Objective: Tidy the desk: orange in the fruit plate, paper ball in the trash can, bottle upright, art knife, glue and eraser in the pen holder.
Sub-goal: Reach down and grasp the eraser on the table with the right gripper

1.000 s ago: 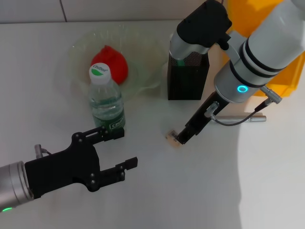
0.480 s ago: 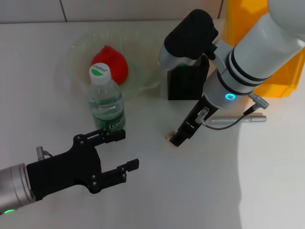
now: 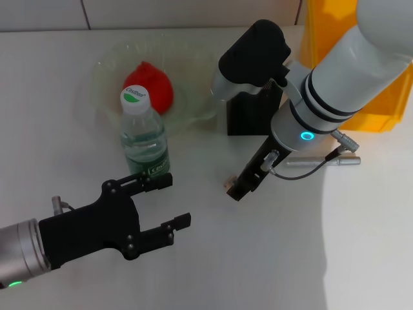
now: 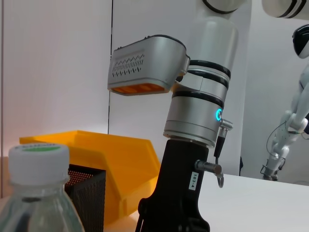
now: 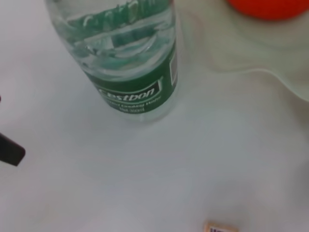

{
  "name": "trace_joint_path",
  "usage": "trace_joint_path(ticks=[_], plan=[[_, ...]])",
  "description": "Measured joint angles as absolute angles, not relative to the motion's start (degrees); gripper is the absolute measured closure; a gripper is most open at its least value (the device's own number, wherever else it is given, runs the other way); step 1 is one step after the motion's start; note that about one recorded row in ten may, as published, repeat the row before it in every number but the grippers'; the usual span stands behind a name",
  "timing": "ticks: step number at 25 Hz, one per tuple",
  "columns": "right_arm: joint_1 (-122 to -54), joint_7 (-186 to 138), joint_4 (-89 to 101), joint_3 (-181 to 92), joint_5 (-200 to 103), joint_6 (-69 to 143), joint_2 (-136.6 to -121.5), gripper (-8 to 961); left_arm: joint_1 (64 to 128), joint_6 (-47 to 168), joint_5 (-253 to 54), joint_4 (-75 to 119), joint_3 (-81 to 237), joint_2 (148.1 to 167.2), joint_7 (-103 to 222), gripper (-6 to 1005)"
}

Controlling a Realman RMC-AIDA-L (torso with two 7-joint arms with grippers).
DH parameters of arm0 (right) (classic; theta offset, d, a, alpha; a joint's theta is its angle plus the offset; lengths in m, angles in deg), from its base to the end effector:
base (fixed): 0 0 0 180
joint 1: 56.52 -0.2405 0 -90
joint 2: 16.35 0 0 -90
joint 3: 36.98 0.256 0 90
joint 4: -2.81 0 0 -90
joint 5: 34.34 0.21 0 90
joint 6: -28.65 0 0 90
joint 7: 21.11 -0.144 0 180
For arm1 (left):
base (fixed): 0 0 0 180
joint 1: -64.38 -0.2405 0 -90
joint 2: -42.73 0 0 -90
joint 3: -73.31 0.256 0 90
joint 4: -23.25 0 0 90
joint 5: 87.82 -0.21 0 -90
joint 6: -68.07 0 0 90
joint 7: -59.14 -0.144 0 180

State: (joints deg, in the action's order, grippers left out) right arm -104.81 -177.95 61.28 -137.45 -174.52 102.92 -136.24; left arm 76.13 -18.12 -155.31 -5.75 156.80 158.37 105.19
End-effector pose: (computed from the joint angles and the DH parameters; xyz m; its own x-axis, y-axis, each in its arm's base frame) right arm 0.1339 0.3574 -0.0975 0.7615 -0.5642 0.3191 -0.4651 -0.8185 -0.3372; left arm -0.2891 0.2324 -0.0449 0.7636 0.0795 0.6408 0.2878 -0.9302 -0.2277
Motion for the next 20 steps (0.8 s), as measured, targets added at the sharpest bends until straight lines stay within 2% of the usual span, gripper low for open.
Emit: trace_joint_path(ticks=[12,20], plan=[[-105.6,-178.1,60.1,-140.5,-174.4,101.0,-136.24,438,76.1,-18.1,-155.4,-5.8,156.8,158.41,105.2,300],[-106.3,-178.2,59.2,-140.6,-173.2,100.9,-136.24,435,76.2,-18.1,-155.8,-5.8,156.8,158.4,105.2,300]])
